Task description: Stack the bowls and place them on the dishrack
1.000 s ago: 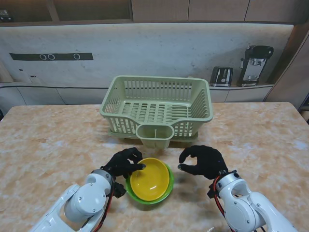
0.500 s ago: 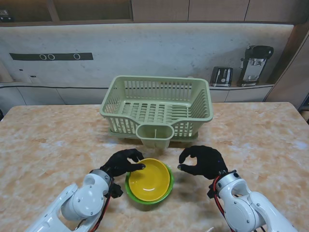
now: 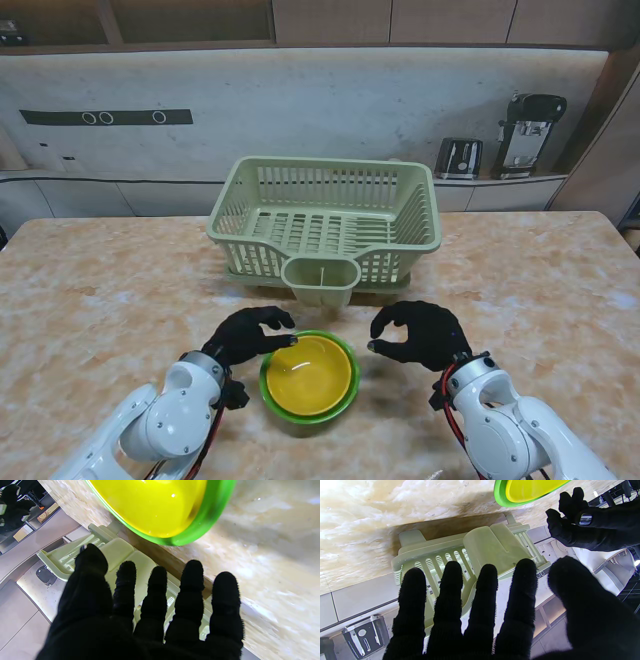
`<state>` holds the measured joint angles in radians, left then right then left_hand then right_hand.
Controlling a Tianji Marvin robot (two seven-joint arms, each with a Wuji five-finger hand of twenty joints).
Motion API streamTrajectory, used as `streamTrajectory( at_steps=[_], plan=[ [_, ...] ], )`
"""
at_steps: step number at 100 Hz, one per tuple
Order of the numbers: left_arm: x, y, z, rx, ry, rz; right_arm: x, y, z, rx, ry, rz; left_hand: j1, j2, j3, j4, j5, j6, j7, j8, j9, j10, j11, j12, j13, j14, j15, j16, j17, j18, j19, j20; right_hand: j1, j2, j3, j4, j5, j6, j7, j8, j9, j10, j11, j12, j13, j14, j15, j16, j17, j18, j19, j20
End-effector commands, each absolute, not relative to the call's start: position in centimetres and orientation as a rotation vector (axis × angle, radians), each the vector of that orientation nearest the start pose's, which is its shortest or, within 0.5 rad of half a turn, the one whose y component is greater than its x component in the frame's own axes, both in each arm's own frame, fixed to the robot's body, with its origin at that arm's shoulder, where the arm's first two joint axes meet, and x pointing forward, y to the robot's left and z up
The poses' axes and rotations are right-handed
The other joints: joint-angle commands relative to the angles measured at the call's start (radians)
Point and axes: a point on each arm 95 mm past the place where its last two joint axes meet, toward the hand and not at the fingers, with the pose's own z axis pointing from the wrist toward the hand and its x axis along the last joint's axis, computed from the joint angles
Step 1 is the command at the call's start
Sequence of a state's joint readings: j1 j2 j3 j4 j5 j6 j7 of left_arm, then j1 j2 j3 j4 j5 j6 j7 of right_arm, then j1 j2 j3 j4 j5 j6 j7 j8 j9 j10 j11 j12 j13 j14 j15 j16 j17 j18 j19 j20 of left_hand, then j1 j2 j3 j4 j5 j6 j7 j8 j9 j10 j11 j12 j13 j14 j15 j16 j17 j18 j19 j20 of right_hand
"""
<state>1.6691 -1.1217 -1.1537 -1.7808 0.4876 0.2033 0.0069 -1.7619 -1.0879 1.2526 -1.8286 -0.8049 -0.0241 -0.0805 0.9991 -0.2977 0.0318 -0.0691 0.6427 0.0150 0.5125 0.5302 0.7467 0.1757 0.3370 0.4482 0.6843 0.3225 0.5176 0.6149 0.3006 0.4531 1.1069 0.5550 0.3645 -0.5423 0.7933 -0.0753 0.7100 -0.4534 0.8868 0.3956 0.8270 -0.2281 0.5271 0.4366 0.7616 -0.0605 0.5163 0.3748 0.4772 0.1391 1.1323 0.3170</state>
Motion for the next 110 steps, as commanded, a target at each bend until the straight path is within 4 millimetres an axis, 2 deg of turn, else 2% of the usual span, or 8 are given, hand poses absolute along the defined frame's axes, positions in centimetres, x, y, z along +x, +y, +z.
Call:
streamTrajectory(
  at_steps=[1, 42, 69, 72, 74, 77, 98, 110],
  plan=[
    [35.8, -4.5, -31.9, -1.804, 1.229, -1.721, 34.1, 2.6, -30.6, 1.362, 1.375, 1.746, -0.016, 0.043, -0.028, 0.031, 0.028, -0.001, -0.015, -0.021, 0.018, -0.005, -0.013, -0.018, -0.013, 0.009, -0.011, -0.012, -0.015, 0.036, -0.008, 0.013, -0.022, 0.02, -0.015, -0.001, 0.01, -0.02, 0.014, -0.006, 0.014, -0.019, -0.002, 0.014, 0.001, -0.016, -0.001, 0.031, -0.013, -0.009, 0.018, 0.012],
    [35.4, -2.6, -30.1, -1.542, 1.194, -1.616, 33.7, 3.0, -31.1, 1.341, 1.43, 1.742, 0.019, -0.026, -0.011, 0.033, 0.029, -0.029, 0.054, 0.035, 0.042, -0.05, 0.025, 0.02, -0.01, 0.003, 0.019, 0.004, -0.04, -0.019, -0.008, 0.021, -0.03, 0.025, -0.008, 0.001, -0.013, 0.009, -0.009, -0.01, 0.005, -0.016, -0.003, 0.013, 0.004, -0.021, 0.0, 0.031, -0.006, -0.014, 0.018, 0.011],
    [34.9, -1.3, -29.8, -1.487, 1.13, -1.565, 33.4, 3.1, -32.4, 1.345, 1.411, 1.699, -0.002, -0.018, -0.011, 0.027, 0.03, -0.025, 0.086, 0.054, 0.045, -0.042, 0.031, 0.035, -0.01, 0.003, 0.026, 0.014, -0.042, -0.027, -0.004, 0.023, -0.134, 0.089, -0.024, 0.031, 0.042, 0.144, -0.136, 0.054, -0.002, 0.022, 0.041, 0.016, 0.043, -0.033, 0.033, 0.03, 0.054, -0.031, 0.031, 0.003],
    [34.9, -1.2, -29.8, -1.482, 1.125, -1.561, 33.4, 3.2, -32.6, 1.345, 1.408, 1.692, -0.003, -0.017, -0.012, 0.027, 0.029, -0.024, 0.089, 0.055, 0.047, -0.043, 0.033, 0.037, -0.009, 0.004, 0.027, 0.016, -0.041, -0.028, -0.003, 0.024, -0.148, 0.099, -0.026, 0.044, 0.052, 0.158, -0.15, 0.07, -0.003, 0.028, 0.047, 0.015, 0.045, -0.035, 0.036, 0.028, 0.062, -0.035, 0.029, -0.001],
    [34.8, -1.1, -29.8, -1.479, 1.122, -1.558, 33.4, 3.2, -32.8, 1.346, 1.406, 1.687, -0.004, -0.016, -0.012, 0.027, 0.029, -0.026, 0.091, 0.056, 0.047, -0.043, 0.033, 0.038, -0.008, 0.003, 0.028, 0.017, -0.04, -0.028, -0.002, 0.024, -0.158, 0.105, -0.034, 0.055, 0.062, 0.169, -0.182, 0.133, -0.003, 0.033, 0.055, 0.007, 0.049, -0.034, 0.042, 0.022, 0.065, -0.036, 0.032, -0.008],
    [34.8, -1.0, -29.8, -1.476, 1.118, -1.555, 33.4, 3.3, -33.0, 1.349, 1.402, 1.68, -0.004, -0.016, -0.012, 0.026, 0.029, -0.026, 0.093, 0.058, 0.047, -0.041, 0.034, 0.04, -0.006, 0.003, 0.03, 0.018, -0.039, -0.03, 0.0, 0.025, -0.168, 0.107, -0.038, 0.057, 0.068, 0.179, -0.191, 0.152, -0.002, 0.037, 0.059, 0.006, 0.053, -0.031, 0.046, 0.021, 0.073, -0.038, 0.033, -0.01],
    [34.6, -0.6, -29.7, -1.469, 1.092, -1.55, 33.8, 4.1, -34.2, 1.384, 1.409, 1.616, -0.004, -0.011, -0.013, 0.025, 0.03, -0.025, 0.107, 0.063, 0.053, -0.04, 0.041, 0.05, -0.001, 0.003, 0.04, 0.026, -0.034, -0.032, 0.01, 0.03, -0.254, 0.094, -0.048, 0.049, 0.072, 0.242, -0.222, 0.138, -0.022, 0.079, 0.07, 0.0, 0.047, -0.004, 0.045, 0.011, 0.104, -0.039, 0.021, -0.024],
    [34.6, -0.6, -29.7, -1.463, 1.086, -1.552, 34.2, 4.6, -34.8, 1.406, 1.44, 1.568, -0.005, -0.008, -0.015, 0.025, 0.031, -0.024, 0.114, 0.064, 0.056, -0.04, 0.046, 0.055, 0.004, 0.001, 0.047, 0.03, -0.031, -0.034, 0.016, 0.032, -0.292, 0.1, -0.05, 0.046, 0.005, 0.303, -0.282, 0.109, -0.102, 0.109, 0.055, -0.018, 0.002, 0.015, 0.018, -0.012, 0.096, -0.044, -0.002, -0.04]
  ],
)
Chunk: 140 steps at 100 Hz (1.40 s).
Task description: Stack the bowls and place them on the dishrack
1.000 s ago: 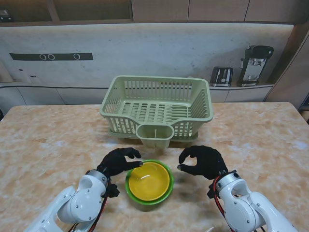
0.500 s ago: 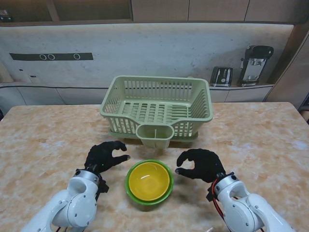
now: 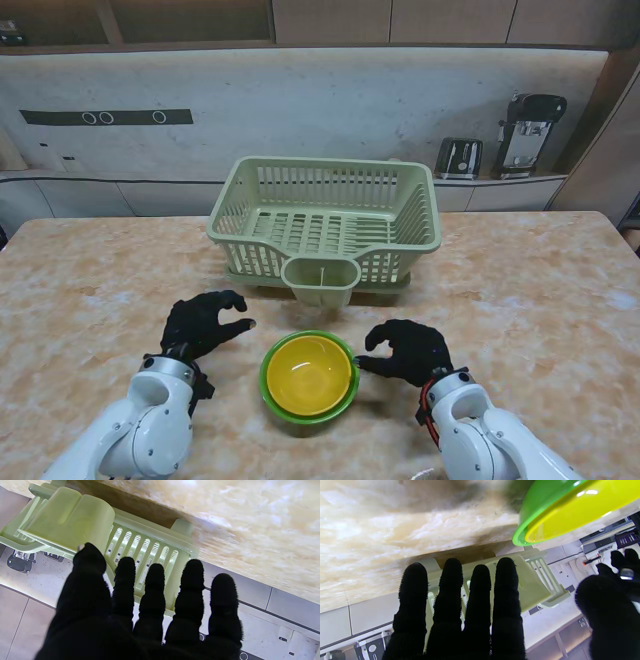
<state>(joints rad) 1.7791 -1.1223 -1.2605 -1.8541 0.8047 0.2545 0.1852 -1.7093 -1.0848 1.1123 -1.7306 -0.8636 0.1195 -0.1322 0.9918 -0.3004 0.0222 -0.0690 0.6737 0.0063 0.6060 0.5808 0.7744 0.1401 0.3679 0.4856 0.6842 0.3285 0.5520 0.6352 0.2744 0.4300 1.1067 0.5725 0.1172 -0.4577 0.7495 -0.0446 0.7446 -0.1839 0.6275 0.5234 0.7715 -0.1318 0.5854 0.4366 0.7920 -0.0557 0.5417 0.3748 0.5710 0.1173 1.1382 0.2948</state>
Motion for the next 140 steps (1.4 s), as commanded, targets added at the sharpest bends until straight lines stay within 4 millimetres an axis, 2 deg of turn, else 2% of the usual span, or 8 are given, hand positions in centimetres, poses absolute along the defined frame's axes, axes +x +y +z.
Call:
streamTrajectory(
  at_steps=[1, 18, 46, 77, 102, 126, 137, 140],
  plan=[
    [34.6, -0.6, -29.7, -1.463, 1.086, -1.552, 34.3, 4.7, -34.9, 1.408, 1.443, 1.564, 0.002, -0.005, -0.005, 0.025, 0.0, -0.015, 0.021, 0.014, 0.029, -0.005, 0.015, 0.018, 0.003, -0.004, 0.012, 0.01, -0.005, -0.01, 0.016, 0.015, -0.047, 0.016, -0.006, 0.015, -0.034, 0.037, -0.025, -0.02, -0.053, 0.016, -0.004, -0.019, -0.032, 0.011, -0.009, -0.013, 0.001, -0.022, -0.009, -0.019],
    [34.5, -0.5, -29.7, -1.457, 1.078, -1.555, 35.0, 5.5, -36.0, 1.452, 1.487, 1.507, 0.005, -0.007, -0.006, 0.025, 0.0, -0.019, 0.029, 0.014, 0.032, -0.006, 0.02, 0.023, 0.008, -0.007, 0.018, 0.014, -0.001, -0.014, 0.022, 0.018, -0.094, 0.03, 0.0, 0.016, -0.116, 0.112, -0.082, -0.045, -0.168, 0.058, 0.013, -0.029, -0.08, 0.019, -0.017, -0.028, -0.011, -0.025, -0.023, -0.029],
    [34.5, -0.4, -29.6, -1.45, 1.067, -1.562, 36.2, 6.6, -37.6, 1.552, 1.483, 1.47, 0.007, -0.005, -0.007, 0.026, -0.002, -0.02, 0.041, 0.013, 0.037, -0.012, 0.029, 0.03, 0.014, -0.011, 0.028, 0.02, 0.006, -0.019, 0.032, 0.022, -0.113, 0.041, 0.002, 0.016, -0.158, 0.156, -0.105, -0.051, -0.235, 0.094, 0.057, -0.026, -0.098, 0.03, -0.001, -0.022, -0.006, -0.023, -0.011, -0.024],
    [34.6, -0.4, -29.6, -1.445, 1.063, -1.567, 36.7, 7.7, -38.6, 1.582, 1.518, 1.457, 0.009, -0.008, -0.007, 0.027, -0.004, -0.022, 0.053, 0.011, 0.04, -0.014, 0.036, 0.036, 0.021, -0.016, 0.038, 0.024, 0.013, -0.027, 0.04, 0.026, -0.135, 0.033, 0.018, 0.017, -0.165, 0.154, -0.085, -0.035, -0.253, 0.091, 0.108, -0.018, -0.083, 0.025, 0.038, -0.006, 0.017, -0.008, 0.025, -0.01],
    [34.6, -0.4, -29.7, -1.44, 1.059, -1.571, 37.2, 8.7, -39.3, 1.559, 1.557, 1.43, 0.011, -0.01, -0.006, 0.027, -0.003, -0.022, 0.061, 0.01, 0.044, -0.016, 0.042, 0.039, 0.026, -0.018, 0.043, 0.027, 0.017, -0.029, 0.045, 0.027, -0.116, 0.0, 0.042, 0.023, -0.12, 0.127, 0.025, 0.039, -0.194, 0.078, 0.199, 0.039, -0.007, 0.013, 0.16, 0.043, 0.131, -0.075, 0.088, -0.007],
    [34.7, -0.3, -29.7, -1.437, 1.054, -1.572, 37.6, 9.5, -39.7, 1.563, 1.595, 1.37, 0.013, -0.012, -0.004, 0.027, -0.004, -0.024, 0.068, 0.008, 0.046, -0.014, 0.046, 0.041, 0.028, -0.019, 0.047, 0.029, 0.019, -0.03, 0.049, 0.029, 0.052, -0.059, 0.051, 0.053, -0.052, 0.075, 0.128, 0.089, -0.091, 0.062, 0.268, 0.085, 0.106, -0.025, 0.316, 0.091, 0.271, -0.146, 0.187, -0.025],
    [34.7, -0.3, -29.7, -1.435, 1.053, -1.573, 37.6, 9.8, -39.7, 1.564, 1.61, 1.358, 0.013, -0.012, -0.004, 0.027, -0.004, -0.025, 0.071, 0.007, 0.046, -0.017, 0.047, 0.042, 0.029, -0.021, 0.049, 0.03, 0.02, -0.032, 0.05, 0.029, 0.193, -0.069, 0.017, 0.114, -0.04, 0.048, 0.159, 0.092, -0.06, 0.047, 0.273, 0.091, 0.14, -0.043, 0.333, 0.083, 0.306, -0.17, 0.208, -0.054],
    [34.7, -0.3, -29.7, -1.435, 1.053, -1.573, 37.5, 9.8, -39.7, 1.57, 1.613, 1.357, 0.014, -0.012, -0.004, 0.027, -0.003, -0.023, 0.072, 0.007, 0.047, -0.016, 0.048, 0.043, 0.029, -0.02, 0.049, 0.03, 0.02, -0.031, 0.051, 0.029, 0.248, -0.104, 0.033, 0.11, -0.051, 0.033, 0.199, 0.021, -0.054, 0.044, 0.274, 0.091, 0.148, -0.047, 0.335, 0.08, 0.314, -0.178, 0.213, -0.068]
  ],
)
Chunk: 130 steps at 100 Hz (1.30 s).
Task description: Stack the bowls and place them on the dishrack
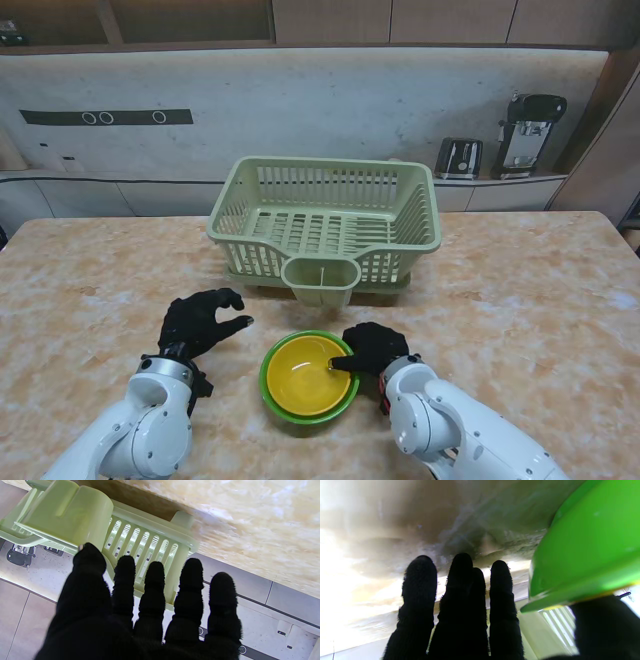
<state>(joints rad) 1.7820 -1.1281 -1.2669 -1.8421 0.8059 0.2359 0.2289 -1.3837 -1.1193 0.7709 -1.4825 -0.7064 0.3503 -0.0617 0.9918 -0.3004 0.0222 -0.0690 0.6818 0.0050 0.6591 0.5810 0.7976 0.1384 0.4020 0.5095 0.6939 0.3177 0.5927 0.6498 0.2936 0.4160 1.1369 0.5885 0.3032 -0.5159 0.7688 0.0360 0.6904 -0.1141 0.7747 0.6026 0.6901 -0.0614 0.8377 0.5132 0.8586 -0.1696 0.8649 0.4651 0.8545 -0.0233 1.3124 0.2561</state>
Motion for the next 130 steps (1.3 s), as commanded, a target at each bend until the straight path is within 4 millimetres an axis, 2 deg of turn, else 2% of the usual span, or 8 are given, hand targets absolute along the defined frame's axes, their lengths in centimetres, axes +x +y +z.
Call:
streamTrajectory(
  at_steps=[1, 10, 28, 61, 82, 85, 90, 130],
  plan=[
    [34.7, -0.3, -29.7, -1.435, 1.053, -1.573, 37.5, 9.8, -39.7, 1.572, 1.614, 1.356, 0.013, -0.011, -0.004, 0.027, -0.013, -0.023, 0.018, 0.006, 0.024, -0.015, 0.014, 0.019, 0.019, -0.01, 0.009, 0.016, 0.001, -0.017, 0.021, 0.013, 0.071, -0.058, 0.03, 0.027, -0.002, -0.041, 0.066, -0.075, 0.028, -0.028, 0.022, 0.015, 0.084, 0.066, 0.011, -0.012, 0.033, -0.038, 0.039, -0.033],
    [34.7, -0.3, -29.7, -1.434, 1.053, -1.573, 37.5, 9.8, -39.6, 1.612, 1.613, 1.358, 0.014, -0.012, -0.003, 0.027, -0.013, -0.024, 0.021, 0.005, 0.025, -0.013, 0.016, 0.02, 0.021, -0.01, 0.011, 0.017, 0.002, -0.018, 0.022, 0.014, 0.1, -0.177, 0.299, -0.084, -0.03, -0.075, 0.157, -0.155, 0.04, -0.036, 0.024, 0.015, 0.096, 0.06, 0.009, -0.016, 0.047, -0.044, 0.041, -0.051],
    [34.7, -0.3, -29.7, -1.434, 1.053, -1.573, 37.3, 9.6, -39.4, 1.716, 1.585, 1.383, 0.013, -0.012, -0.004, 0.027, -0.013, -0.025, 0.026, 0.004, 0.025, -0.015, 0.017, 0.021, 0.021, -0.011, 0.012, 0.017, 0.003, -0.018, 0.023, 0.014, 0.227, -0.226, 0.42, -0.13, -0.044, -0.137, 0.228, -0.177, 0.06, -0.057, 0.014, 0.02, 0.096, 0.059, 0.001, -0.024, 0.041, -0.04, 0.034, -0.058],
    [34.7, -0.3, -29.7, -1.434, 1.053, -1.573, 37.2, 9.5, -39.0, 1.846, 1.522, 1.421, 0.013, -0.013, -0.004, 0.026, -0.012, -0.027, 0.034, 0.004, 0.029, -0.015, 0.023, 0.024, 0.027, -0.014, 0.017, 0.019, 0.008, -0.02, 0.028, 0.016, 0.391, -0.191, 0.482, -0.139, 0.03, -0.196, 0.246, -0.121, 0.091, -0.09, -0.025, 0.042, 0.083, 0.083, -0.025, -0.071, -0.02, 0.016, 0.002, -0.061],
    [34.7, -0.3, -29.7, -1.434, 1.053, -1.573, 36.9, 9.5, -38.8, 1.881, 1.483, 1.453, 0.015, -0.016, -0.003, 0.027, -0.011, -0.029, 0.04, 0.003, 0.033, -0.016, 0.027, 0.025, 0.029, -0.015, 0.02, 0.021, 0.01, -0.021, 0.03, 0.017, 0.485, -0.155, 0.518, -0.147, 0.139, -0.216, 0.246, 0.063, 0.122, -0.125, -0.025, 0.038, 0.091, 0.079, -0.053, -0.07, -0.047, 0.059, -0.016, -0.037],
    [34.7, -0.3, -29.7, -1.434, 1.053, -1.573, 36.9, 9.5, -38.7, 1.885, 1.478, 1.457, 0.013, -0.015, -0.003, 0.027, -0.011, -0.027, 0.041, 0.003, 0.033, -0.018, 0.027, 0.026, 0.03, -0.015, 0.021, 0.021, 0.011, -0.021, 0.031, 0.017, 0.502, -0.143, 0.519, -0.144, 0.162, -0.219, 0.243, 0.143, 0.129, -0.13, -0.022, 0.037, 0.095, 0.08, -0.051, -0.07, -0.05, 0.067, -0.005, -0.079],
    [34.7, -0.2, -29.7, -1.422, 1.053, -1.577, 36.9, 9.5, -38.7, 1.889, 1.467, 1.464, 0.014, -0.016, -0.003, 0.027, -0.012, -0.028, 0.041, 0.002, 0.033, -0.016, 0.028, 0.026, 0.03, -0.015, 0.022, 0.022, 0.011, -0.022, 0.031, 0.017, 0.522, -0.121, 0.515, -0.142, 0.184, -0.23, 0.27, 0.172, 0.143, -0.137, -0.016, 0.037, 0.102, 0.076, -0.045, -0.068, -0.051, 0.075, 0.009, -0.103],
    [34.6, -0.2, -29.7, -1.402, 1.05, -1.582, 36.2, 9.2, -37.6, 1.82, 1.38, 1.557, 0.014, -0.016, -0.002, 0.027, -0.012, -0.029, 0.052, 0.0, 0.036, -0.017, 0.033, 0.028, 0.032, -0.016, 0.026, 0.023, 0.013, -0.023, 0.035, 0.019, 0.561, -0.087, 0.487, -0.144, 0.268, -0.245, 0.314, 0.211, 0.244, -0.164, 0.063, 0.091, 0.178, 0.027, 0.122, -0.008, 0.027, 0.037, 0.097, -0.029]
  ],
)
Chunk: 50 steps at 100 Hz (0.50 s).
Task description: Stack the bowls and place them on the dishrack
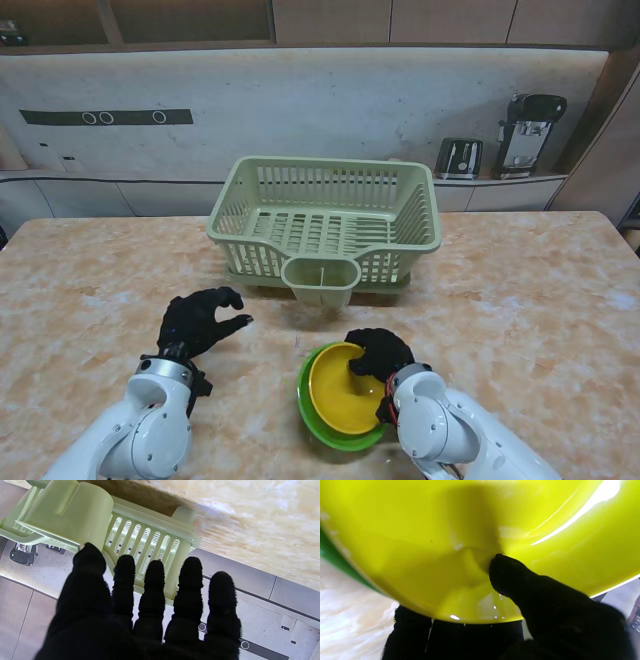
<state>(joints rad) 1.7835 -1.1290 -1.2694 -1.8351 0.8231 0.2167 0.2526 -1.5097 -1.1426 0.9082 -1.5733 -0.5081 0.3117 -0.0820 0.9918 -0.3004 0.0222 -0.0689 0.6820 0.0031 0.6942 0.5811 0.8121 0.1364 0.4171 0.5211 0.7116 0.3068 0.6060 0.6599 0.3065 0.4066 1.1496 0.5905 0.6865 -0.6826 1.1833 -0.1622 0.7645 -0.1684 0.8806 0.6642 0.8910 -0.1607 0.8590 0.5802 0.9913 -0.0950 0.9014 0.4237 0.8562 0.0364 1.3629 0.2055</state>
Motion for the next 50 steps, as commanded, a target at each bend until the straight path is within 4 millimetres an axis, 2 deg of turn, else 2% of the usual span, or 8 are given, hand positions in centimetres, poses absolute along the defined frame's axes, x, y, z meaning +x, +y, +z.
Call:
streamTrajectory(
  at_steps=[1, 50],
  plan=[
    [34.6, -0.2, -29.7, -1.402, 1.05, -1.582, 36.2, 9.1, -37.5, -2.315, -1.756, -1.988, 0.013, -0.016, -0.003, 0.026, -0.012, -0.028, 0.016, 0.0, 0.022, -0.016, 0.018, 0.017, 0.015, -0.006, 0.013, 0.013, 0.0, -0.013, 0.022, 0.017, 0.178, 0.078, 0.074, 0.054, 0.195, -0.192, 0.209, 0.15, 0.044, -0.064, 0.042, 0.025, 0.047, -0.05, 0.089, 0.035, 0.026, -0.025, 0.049, 0.024],
    [34.5, -0.2, -29.7, -1.4, 1.051, -1.571, 35.7, 8.6, -34.0, -2.172, -1.728, -2.331, 0.014, -0.017, -0.002, 0.026, -0.012, -0.029, 0.023, -0.004, 0.022, -0.015, 0.019, 0.017, 0.016, -0.007, 0.014, 0.013, 0.0, -0.013, 0.023, 0.017, 0.177, 0.063, 0.093, 0.044, 0.244, -0.201, 0.2, 0.141, 0.088, -0.075, 0.03, 0.034, 0.083, -0.05, 0.109, 0.052, 0.072, -0.041, 0.078, 0.04]
  ],
)
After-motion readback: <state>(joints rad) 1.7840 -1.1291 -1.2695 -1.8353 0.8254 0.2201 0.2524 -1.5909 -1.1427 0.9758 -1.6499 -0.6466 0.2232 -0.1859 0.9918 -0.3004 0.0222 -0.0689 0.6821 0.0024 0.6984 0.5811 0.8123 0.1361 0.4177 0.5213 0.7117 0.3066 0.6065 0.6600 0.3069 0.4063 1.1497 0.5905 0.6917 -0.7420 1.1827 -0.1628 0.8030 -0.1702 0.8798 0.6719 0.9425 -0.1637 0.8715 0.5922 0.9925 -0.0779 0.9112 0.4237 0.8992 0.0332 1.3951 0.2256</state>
